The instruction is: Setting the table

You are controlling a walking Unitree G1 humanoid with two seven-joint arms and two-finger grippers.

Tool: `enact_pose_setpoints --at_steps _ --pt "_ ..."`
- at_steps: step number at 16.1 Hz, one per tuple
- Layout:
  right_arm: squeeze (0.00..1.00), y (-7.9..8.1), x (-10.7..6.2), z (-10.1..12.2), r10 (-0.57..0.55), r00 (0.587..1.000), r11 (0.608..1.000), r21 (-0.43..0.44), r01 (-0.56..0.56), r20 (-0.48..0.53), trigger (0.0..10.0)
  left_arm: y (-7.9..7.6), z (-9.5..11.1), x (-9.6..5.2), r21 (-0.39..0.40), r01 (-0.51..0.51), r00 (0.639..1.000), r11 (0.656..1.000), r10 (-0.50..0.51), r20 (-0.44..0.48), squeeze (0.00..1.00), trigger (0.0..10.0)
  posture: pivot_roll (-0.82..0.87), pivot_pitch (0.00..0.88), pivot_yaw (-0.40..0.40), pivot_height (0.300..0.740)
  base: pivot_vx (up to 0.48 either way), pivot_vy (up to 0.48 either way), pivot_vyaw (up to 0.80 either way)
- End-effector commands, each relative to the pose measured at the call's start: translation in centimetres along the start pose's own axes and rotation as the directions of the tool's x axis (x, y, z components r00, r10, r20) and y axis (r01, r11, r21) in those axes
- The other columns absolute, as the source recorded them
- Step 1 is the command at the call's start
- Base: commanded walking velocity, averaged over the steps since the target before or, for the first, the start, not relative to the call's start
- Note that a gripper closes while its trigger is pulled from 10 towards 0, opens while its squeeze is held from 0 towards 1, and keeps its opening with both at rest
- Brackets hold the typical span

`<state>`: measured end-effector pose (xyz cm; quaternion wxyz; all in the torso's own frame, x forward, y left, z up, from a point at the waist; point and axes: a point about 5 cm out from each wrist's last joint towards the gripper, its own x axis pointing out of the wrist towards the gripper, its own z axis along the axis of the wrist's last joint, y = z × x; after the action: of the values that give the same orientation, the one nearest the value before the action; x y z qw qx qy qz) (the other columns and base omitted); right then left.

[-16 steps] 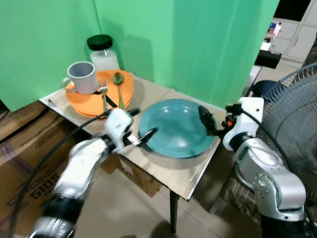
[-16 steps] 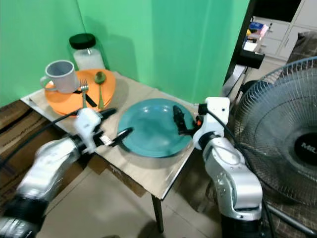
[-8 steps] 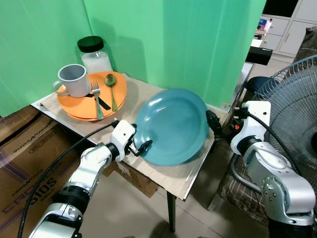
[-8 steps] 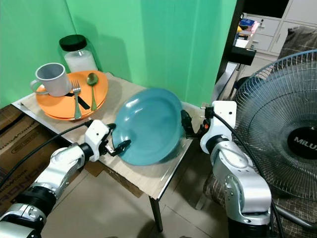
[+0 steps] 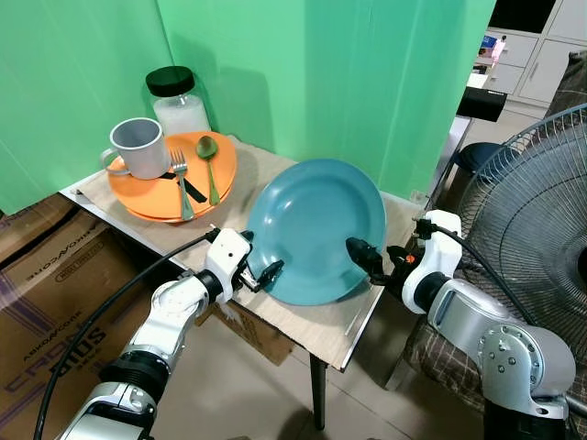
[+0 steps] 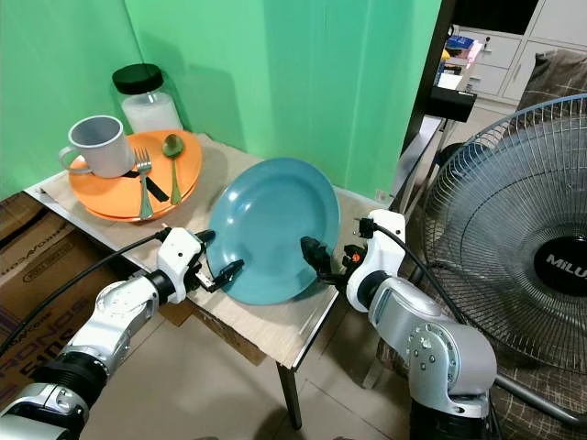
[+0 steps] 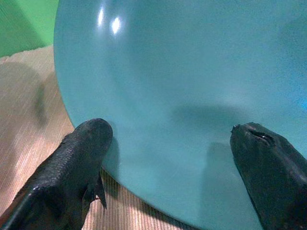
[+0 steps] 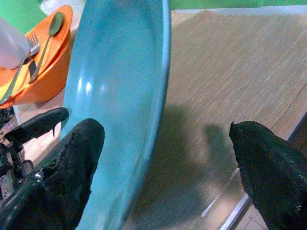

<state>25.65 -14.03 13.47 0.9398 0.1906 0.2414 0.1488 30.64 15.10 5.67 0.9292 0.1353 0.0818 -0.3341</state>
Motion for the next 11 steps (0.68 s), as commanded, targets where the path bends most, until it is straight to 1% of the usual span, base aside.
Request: enact_pose_setpoints --at_steps 1,11 --pt "0.00 0.28 -0.07 0.46 0.017 1.000 1.000 -0.001 -0.017 0.014 10.0 -0.45 -1.65 -0.53 -0.015 0.011 0.997 1.000 -0.012 -0.081 0.29 10.0 -0.06 0.000 0.063 0.740 0.000 0.000 0.00" --pt "0.00 0.28 -0.07 0.46 0.017 1.000 1.000 -0.001 -0.017 0.014 10.0 -0.45 -1.65 -0.53 -0.015 0.011 0.997 1.000 -0.012 -0.081 0.29 10.0 -0.06 0.000 0.063 0.740 0.000 0.000 0.00"
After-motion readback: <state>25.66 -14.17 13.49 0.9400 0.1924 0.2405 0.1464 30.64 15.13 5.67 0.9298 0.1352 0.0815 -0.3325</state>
